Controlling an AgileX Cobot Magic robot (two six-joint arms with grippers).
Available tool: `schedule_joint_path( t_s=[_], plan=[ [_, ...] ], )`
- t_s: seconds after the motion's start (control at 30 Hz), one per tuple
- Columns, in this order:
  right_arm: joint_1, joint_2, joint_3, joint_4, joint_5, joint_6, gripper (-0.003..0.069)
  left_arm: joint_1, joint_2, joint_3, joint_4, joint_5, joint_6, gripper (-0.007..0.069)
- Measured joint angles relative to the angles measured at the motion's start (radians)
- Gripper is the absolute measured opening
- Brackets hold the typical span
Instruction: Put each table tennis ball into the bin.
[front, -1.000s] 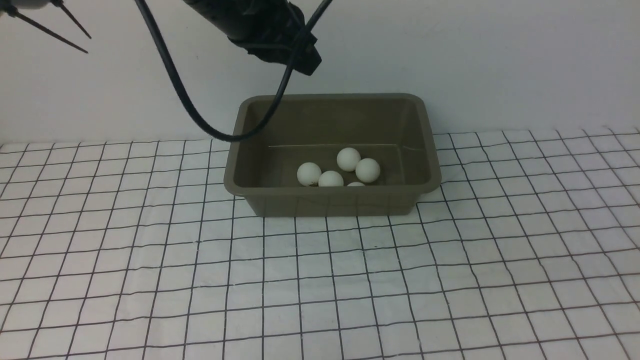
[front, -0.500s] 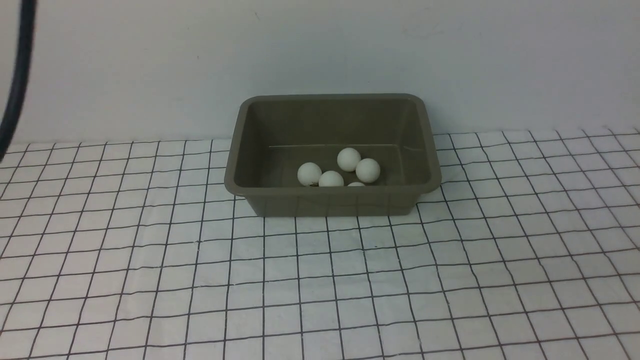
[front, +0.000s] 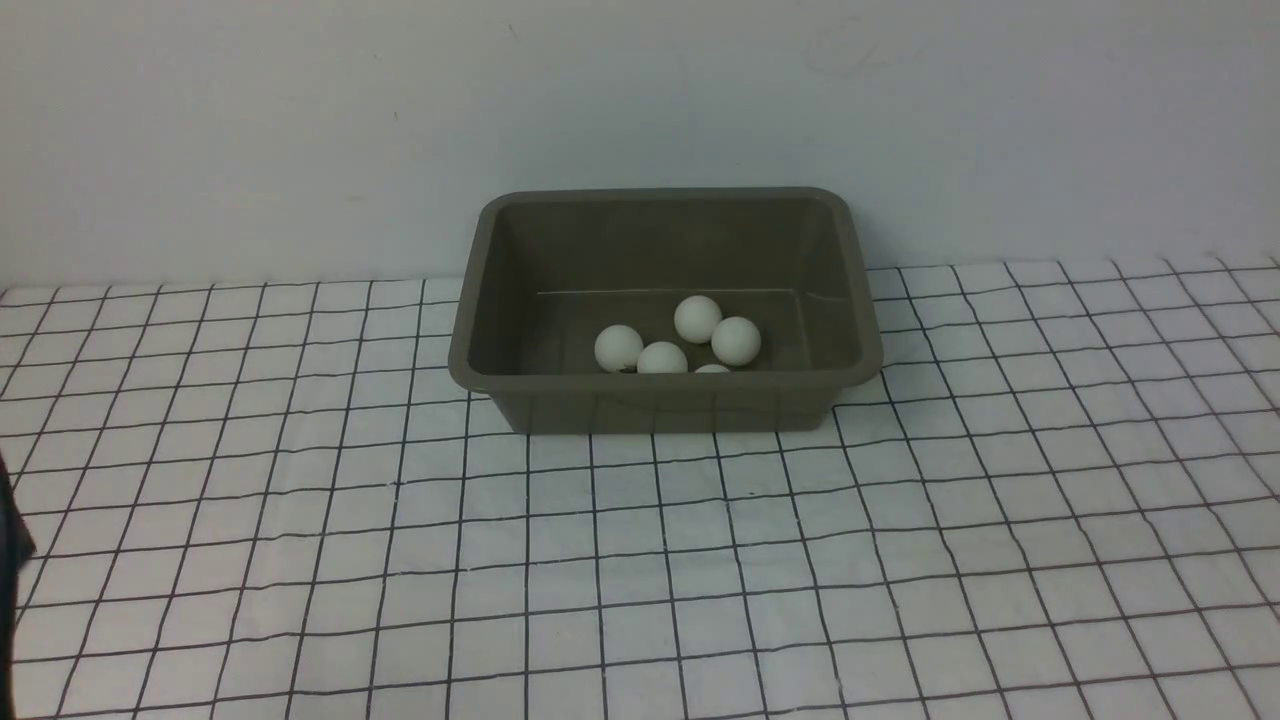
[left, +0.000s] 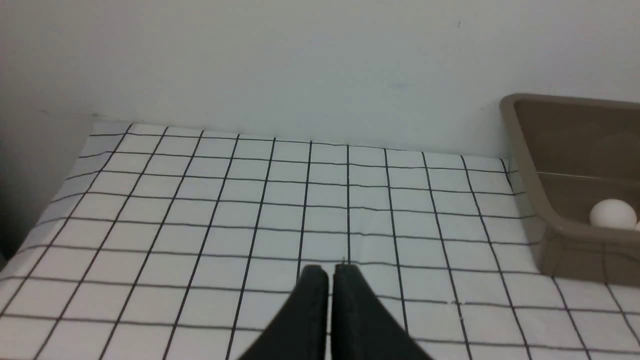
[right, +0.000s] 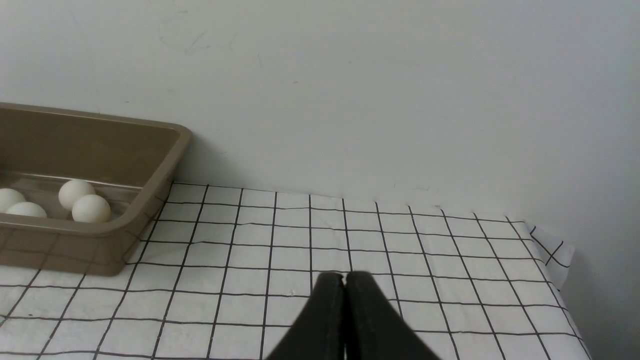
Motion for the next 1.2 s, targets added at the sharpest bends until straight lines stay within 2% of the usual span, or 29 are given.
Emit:
schedule_joint_path(
  t_s=[0.2,0.37,0.53,1.2],
  plan=[
    [0.000,0.000,0.000,0.000,0.000,0.000,-0.0016,0.001,-0.250,0.183,0.000,-0.038,-0.033,-0.0004],
    [0.000,0.000,0.000,0.000,0.000,0.001,-0.0016,0.001,-0.336,0.186,0.028,0.071,-0.033,-0.0004],
    [0.000,0.000,0.000,0.000,-0.001,0.001,-0.0016,0.001,-0.347,0.186,0.081,0.216,-0.033,-0.0004],
    [0.000,0.000,0.000,0.000,-0.001,0.002,-0.0016,0.001,-0.347,0.186,0.088,0.199,-0.043,-0.0004]
  ],
)
